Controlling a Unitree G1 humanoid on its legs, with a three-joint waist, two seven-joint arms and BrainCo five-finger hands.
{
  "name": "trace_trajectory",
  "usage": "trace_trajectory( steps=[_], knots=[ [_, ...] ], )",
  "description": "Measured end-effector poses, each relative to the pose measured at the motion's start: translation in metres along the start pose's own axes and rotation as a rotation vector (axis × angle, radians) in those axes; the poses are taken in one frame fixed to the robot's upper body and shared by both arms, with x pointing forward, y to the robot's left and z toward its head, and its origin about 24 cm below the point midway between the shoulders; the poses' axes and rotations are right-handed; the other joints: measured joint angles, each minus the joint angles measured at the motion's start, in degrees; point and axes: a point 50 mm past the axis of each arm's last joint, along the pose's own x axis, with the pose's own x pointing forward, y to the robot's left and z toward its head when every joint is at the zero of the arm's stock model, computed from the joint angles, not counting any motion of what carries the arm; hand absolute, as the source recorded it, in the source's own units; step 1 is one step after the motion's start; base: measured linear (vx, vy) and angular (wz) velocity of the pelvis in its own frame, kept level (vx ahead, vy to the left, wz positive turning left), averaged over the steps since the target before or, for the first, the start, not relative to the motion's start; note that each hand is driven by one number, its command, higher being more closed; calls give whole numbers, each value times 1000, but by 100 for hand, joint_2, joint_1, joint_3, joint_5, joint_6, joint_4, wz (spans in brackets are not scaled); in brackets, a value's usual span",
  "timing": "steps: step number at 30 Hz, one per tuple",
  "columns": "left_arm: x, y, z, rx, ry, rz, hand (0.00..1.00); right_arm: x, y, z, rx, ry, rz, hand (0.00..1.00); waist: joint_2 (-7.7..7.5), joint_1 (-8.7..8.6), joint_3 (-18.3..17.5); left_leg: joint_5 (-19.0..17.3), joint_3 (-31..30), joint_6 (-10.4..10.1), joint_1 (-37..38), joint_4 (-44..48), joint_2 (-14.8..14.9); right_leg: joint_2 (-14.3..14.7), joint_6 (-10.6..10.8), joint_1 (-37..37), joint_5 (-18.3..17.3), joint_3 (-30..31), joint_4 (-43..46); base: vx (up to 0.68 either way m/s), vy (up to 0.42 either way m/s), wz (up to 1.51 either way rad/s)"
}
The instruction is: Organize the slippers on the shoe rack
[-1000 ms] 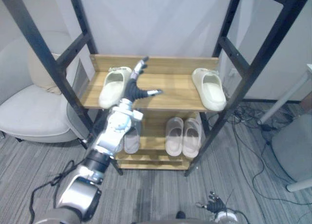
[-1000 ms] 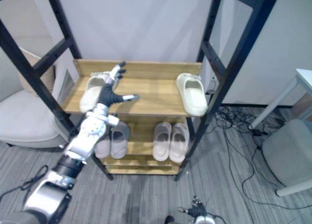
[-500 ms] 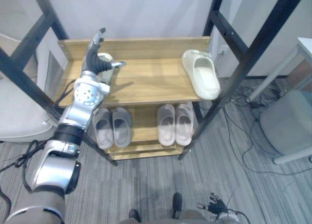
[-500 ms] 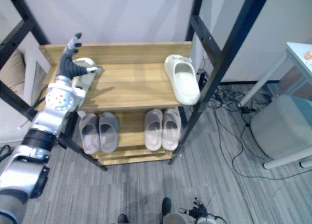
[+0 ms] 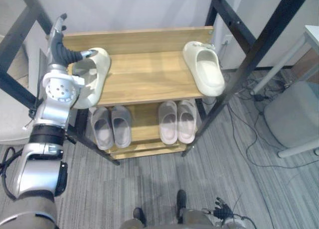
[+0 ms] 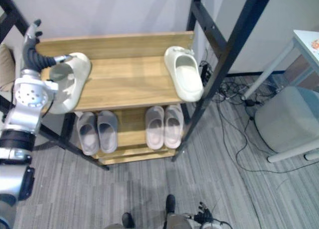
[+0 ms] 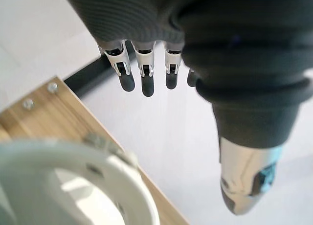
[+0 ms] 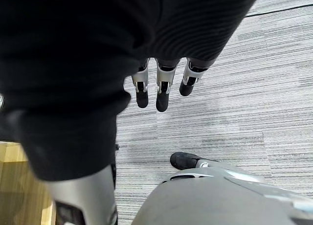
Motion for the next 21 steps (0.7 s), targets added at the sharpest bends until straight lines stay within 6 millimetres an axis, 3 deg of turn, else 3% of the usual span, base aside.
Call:
trace_trajectory(
  steps=[21],
  knots=[
    [2, 11, -4, 322, -30, -47, 0, 0, -1, 0, -2, -12, -4, 0, -53, 81, 34, 2, -114, 3, 7, 2, -22, -30, 9, 64, -18, -87, 1, -4, -2, 3]
  ],
)
